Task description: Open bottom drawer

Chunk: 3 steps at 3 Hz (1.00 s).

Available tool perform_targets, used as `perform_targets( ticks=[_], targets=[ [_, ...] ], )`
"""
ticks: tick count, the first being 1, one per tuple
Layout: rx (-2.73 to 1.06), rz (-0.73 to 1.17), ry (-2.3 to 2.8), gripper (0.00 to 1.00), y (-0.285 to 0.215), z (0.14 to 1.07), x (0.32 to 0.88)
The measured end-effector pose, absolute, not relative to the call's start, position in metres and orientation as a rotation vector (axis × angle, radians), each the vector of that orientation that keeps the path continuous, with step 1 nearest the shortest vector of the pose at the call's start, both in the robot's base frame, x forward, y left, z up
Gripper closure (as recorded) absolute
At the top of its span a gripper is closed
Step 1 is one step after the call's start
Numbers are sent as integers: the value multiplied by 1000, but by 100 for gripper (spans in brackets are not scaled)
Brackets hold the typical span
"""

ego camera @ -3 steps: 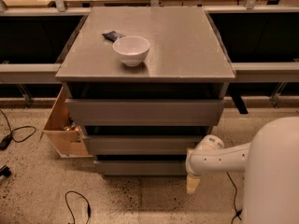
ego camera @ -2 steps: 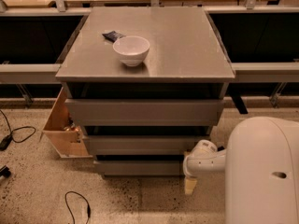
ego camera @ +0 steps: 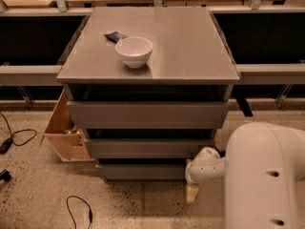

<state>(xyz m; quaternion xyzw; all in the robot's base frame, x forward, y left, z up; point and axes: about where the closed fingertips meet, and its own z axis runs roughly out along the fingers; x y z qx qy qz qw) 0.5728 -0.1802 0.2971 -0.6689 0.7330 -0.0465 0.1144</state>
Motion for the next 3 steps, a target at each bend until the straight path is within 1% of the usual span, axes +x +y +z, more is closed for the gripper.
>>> perform_targets(
  ticks=[1,2,3],
  targets=[
    [-1957,-59,2139,0,-173,239,573],
    [-1962,-44,2104,0,-163,202,588],
    [-1988,-107,2050,0,-155,183,627]
  ],
)
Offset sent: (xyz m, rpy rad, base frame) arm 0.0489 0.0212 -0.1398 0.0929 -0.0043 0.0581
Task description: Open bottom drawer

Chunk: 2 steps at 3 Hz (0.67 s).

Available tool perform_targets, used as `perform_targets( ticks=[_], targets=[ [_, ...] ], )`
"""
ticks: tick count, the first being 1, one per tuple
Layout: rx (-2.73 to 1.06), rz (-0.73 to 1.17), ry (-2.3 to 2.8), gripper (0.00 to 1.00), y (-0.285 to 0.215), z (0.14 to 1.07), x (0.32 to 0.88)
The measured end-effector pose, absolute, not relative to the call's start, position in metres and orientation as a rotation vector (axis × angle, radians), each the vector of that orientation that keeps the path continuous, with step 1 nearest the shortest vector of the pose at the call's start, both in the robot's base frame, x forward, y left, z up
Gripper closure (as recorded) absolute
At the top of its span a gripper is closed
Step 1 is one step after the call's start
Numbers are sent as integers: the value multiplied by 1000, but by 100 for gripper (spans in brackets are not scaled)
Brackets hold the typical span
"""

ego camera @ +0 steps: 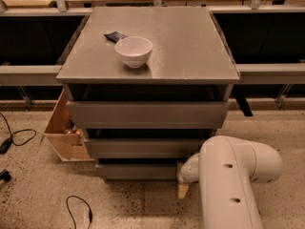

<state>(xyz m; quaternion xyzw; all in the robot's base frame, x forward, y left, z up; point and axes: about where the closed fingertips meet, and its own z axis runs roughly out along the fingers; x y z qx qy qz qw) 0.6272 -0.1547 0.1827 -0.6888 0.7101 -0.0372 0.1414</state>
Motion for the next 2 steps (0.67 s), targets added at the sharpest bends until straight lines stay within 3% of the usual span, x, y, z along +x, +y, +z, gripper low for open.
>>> perform_targets(
  ticks=[1,2],
  targets=[
    [-2005,-152,2028,0,-152,177,652],
    [-2015,-123,2049,19,-142,156,661]
  ],
)
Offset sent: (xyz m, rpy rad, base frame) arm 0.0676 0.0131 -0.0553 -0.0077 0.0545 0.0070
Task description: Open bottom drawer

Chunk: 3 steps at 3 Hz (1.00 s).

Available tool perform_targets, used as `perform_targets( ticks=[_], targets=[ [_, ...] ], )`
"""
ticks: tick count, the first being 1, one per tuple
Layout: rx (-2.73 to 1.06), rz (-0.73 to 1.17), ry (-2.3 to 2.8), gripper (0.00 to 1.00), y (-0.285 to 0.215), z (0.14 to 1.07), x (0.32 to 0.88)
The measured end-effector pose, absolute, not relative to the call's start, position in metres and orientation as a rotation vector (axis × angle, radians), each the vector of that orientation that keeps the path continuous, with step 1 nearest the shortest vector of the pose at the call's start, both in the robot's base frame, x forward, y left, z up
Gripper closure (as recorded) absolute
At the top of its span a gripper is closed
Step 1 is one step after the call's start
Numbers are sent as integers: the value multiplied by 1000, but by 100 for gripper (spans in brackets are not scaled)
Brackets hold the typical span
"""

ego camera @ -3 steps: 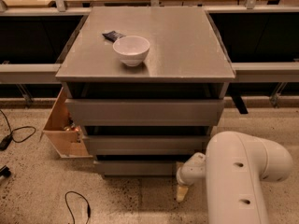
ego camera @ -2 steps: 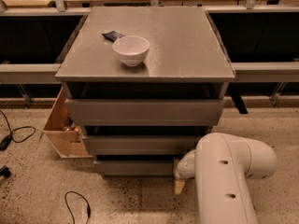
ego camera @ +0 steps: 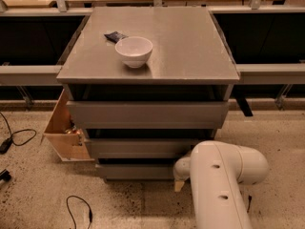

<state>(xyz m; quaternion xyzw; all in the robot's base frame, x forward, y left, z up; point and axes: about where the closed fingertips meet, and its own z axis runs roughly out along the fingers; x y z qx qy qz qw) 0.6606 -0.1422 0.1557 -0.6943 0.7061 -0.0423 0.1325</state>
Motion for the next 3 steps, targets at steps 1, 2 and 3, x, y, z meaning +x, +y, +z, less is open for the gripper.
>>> perform_targets(
  ticks=[1,2,3],
  targets=[
    [-1997,-87,2078,42,-144,147,653],
    [-1997,-87,2078,66,-144,154,653],
    [-1997,-87,2078,89,-144,158,654]
  ],
)
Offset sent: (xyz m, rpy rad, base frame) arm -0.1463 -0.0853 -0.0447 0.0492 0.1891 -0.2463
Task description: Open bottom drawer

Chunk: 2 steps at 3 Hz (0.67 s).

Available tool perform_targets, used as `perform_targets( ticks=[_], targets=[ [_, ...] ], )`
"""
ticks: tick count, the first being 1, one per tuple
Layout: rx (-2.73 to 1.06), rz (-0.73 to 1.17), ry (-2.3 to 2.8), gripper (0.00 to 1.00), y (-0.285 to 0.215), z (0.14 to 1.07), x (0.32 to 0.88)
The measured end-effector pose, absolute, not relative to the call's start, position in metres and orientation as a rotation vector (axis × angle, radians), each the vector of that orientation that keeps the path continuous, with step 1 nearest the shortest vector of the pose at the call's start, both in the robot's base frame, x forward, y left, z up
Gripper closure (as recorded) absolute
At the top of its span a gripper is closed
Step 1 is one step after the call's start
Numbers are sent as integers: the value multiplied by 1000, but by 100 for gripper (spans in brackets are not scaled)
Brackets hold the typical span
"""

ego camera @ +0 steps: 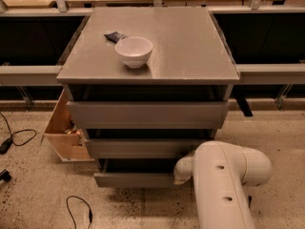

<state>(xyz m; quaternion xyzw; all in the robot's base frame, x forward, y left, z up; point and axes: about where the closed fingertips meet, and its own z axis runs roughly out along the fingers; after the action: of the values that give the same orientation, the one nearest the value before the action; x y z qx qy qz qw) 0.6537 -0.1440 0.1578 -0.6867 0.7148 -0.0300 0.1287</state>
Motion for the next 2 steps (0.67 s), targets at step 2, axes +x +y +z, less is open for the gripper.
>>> perform_targets(
  ticks=[2],
  targets=[
    [-1995,-70,2108,100,-157,161,633]
  ],
)
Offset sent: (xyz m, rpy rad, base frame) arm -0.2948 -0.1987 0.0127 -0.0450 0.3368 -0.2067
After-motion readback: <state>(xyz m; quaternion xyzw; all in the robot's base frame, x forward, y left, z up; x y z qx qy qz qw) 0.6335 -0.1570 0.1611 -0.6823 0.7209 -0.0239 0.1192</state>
